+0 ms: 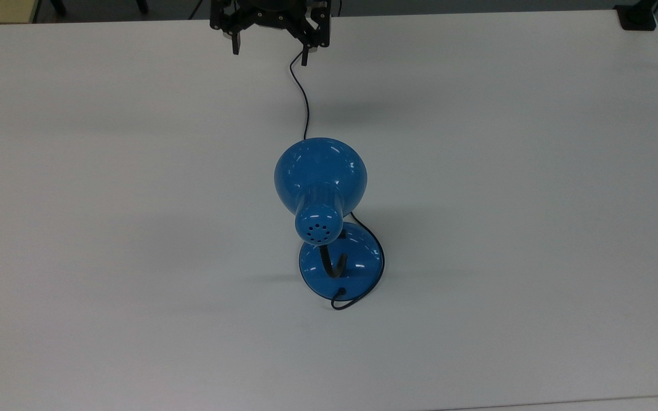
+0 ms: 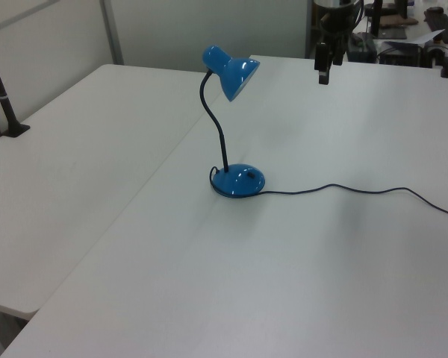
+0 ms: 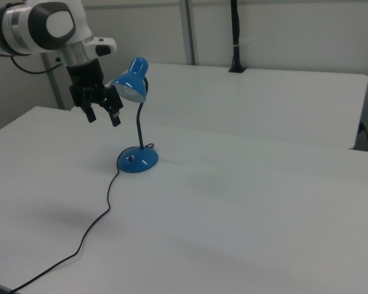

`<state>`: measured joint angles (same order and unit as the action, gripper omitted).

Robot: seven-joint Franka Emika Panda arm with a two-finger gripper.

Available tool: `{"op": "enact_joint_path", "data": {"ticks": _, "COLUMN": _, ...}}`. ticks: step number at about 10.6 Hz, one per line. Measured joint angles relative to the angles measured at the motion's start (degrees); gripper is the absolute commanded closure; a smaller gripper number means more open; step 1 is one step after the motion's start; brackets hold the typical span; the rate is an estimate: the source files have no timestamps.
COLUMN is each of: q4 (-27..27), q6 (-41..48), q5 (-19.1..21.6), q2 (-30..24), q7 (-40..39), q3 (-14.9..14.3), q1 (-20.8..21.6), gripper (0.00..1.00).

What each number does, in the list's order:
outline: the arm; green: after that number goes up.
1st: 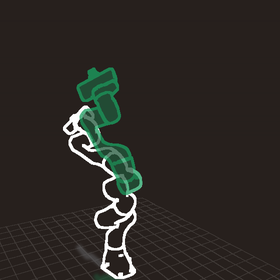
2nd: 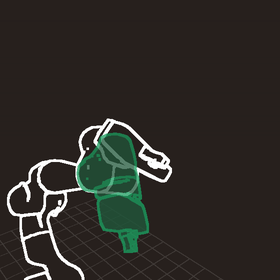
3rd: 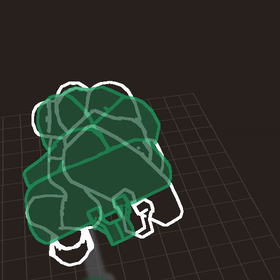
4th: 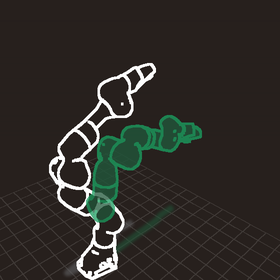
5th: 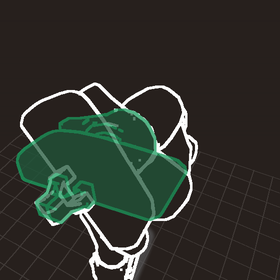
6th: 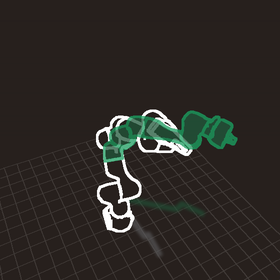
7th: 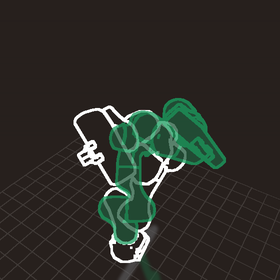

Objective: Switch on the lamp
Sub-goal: 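Move the gripper down toward the blue lamp's round base, then lower the gripper onto the switch on the lamp base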

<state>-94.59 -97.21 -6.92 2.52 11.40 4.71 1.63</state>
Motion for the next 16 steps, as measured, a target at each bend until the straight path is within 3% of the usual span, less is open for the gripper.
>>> {"op": "enact_joint_path", "data": {"ticks": 3, "q4": -0.08, "q6": 0.0, "q5": 0.0, "q2": 0.0, "q7": -0.02, "q3": 0.01, "q1": 0.02, "gripper": 0.0}}
{"op": "enact_joint_path", "data": {"ticks": 4, "q4": -0.09, "q6": 0.0, "q5": 0.0, "q2": 0.0, "q7": -0.02, "q3": 0.01, "q1": 0.03, "gripper": 0.19}}
{"op": "enact_joint_path", "data": {"ticks": 5, "q4": -0.09, "q6": 0.0, "q5": 0.0, "q2": 0.0, "q7": -0.05, "q3": 0.01, "q1": 0.03, "gripper": 0.61}}
{"op": "enact_joint_path", "data": {"ticks": 6, "q4": -0.1, "q6": 0.0, "q5": 0.0, "q2": 0.0, "q7": -0.66, "q3": 0.01, "q1": 0.03, "gripper": 0.86}}
{"op": "enact_joint_path", "data": {"ticks": 7, "q4": -0.13, "q6": 0.0, "q5": 0.0, "q2": 0.01, "q7": -1.21, "q3": 0.01, "q1": 0.04, "gripper": 1.0}}
{"op": "enact_joint_path", "data": {"ticks": 14, "q4": -0.67, "q6": -0.69, "q5": 0.04, "q2": 0.91, "q7": -2.46, "q3": 0.67, "q1": 0.43, "gripper": 1.0}}
{"op": "enact_joint_path", "data": {"ticks": 16, "q4": -3.16, "q6": -6.59, "q5": 0.07, "q2": 2.64, "q7": -2.6, "q3": 1.0, "q1": 2.46, "gripper": 1.0}}
